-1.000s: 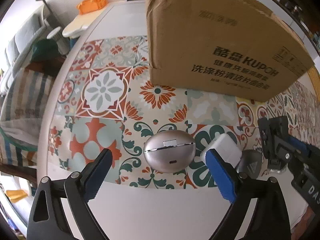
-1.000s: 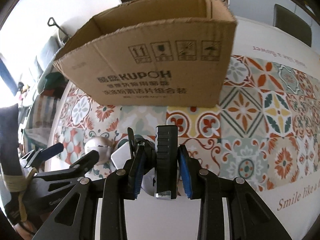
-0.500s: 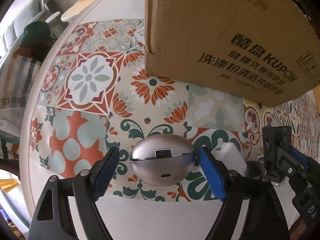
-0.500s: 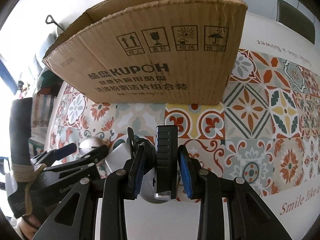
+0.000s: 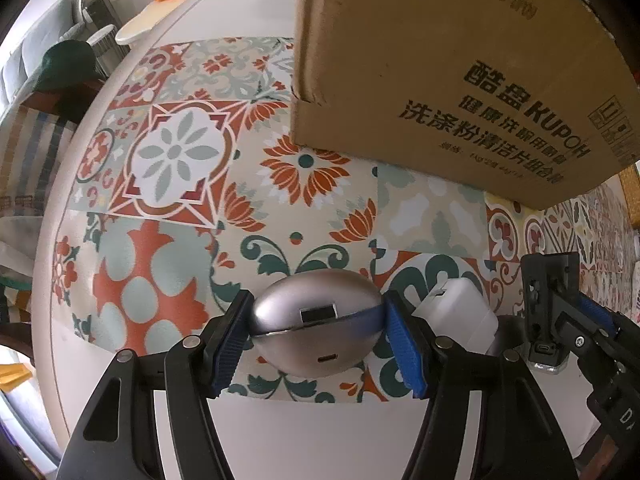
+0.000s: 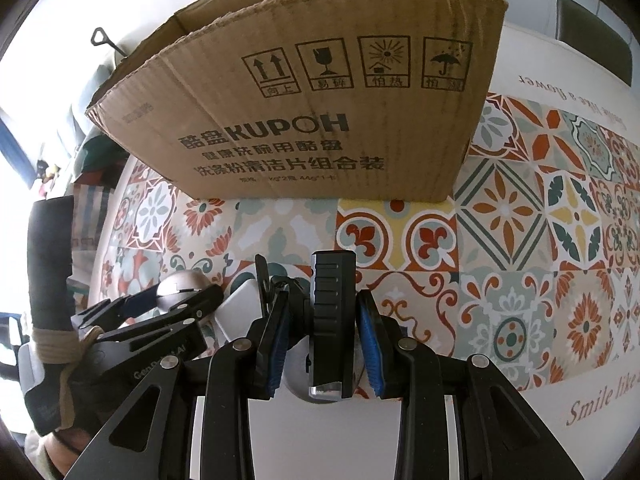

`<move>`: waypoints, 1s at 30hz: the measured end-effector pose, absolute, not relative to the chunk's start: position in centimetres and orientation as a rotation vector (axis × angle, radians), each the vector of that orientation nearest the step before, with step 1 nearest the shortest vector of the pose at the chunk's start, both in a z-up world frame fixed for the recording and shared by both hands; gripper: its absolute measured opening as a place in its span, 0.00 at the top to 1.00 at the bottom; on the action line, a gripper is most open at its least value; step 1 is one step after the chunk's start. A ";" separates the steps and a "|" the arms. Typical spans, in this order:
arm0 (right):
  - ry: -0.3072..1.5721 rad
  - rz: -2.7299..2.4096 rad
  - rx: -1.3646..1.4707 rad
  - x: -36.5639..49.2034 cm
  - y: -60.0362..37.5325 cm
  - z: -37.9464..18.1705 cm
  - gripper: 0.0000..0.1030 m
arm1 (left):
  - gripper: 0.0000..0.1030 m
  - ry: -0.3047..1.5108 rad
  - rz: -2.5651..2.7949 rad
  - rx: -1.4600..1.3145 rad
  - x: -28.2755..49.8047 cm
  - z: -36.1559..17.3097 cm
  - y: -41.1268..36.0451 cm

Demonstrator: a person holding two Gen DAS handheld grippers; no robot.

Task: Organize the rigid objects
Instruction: 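Lift both held items and carry them over the box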

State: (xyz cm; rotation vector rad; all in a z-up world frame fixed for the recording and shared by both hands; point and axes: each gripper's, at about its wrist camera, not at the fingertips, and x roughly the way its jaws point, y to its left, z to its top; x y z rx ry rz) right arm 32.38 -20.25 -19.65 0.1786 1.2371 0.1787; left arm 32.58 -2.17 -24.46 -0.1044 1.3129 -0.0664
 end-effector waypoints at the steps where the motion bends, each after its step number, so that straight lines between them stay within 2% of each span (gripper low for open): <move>1: 1.236 0.179 0.182 32.4 -20.3 -19.6 0.68 | 0.37 1.307 -0.068 -0.104 32.5 -24.3 -2.0; 16: 1.211 0.190 0.173 31.7 -19.6 -17.8 0.68 | 0.37 1.238 -0.083 -0.107 30.9 -21.1 -2.0; 30: 1.108 0.185 0.195 30.1 -20.5 -13.6 0.68 | 0.37 1.083 -0.130 -0.068 29.6 -15.3 -3.5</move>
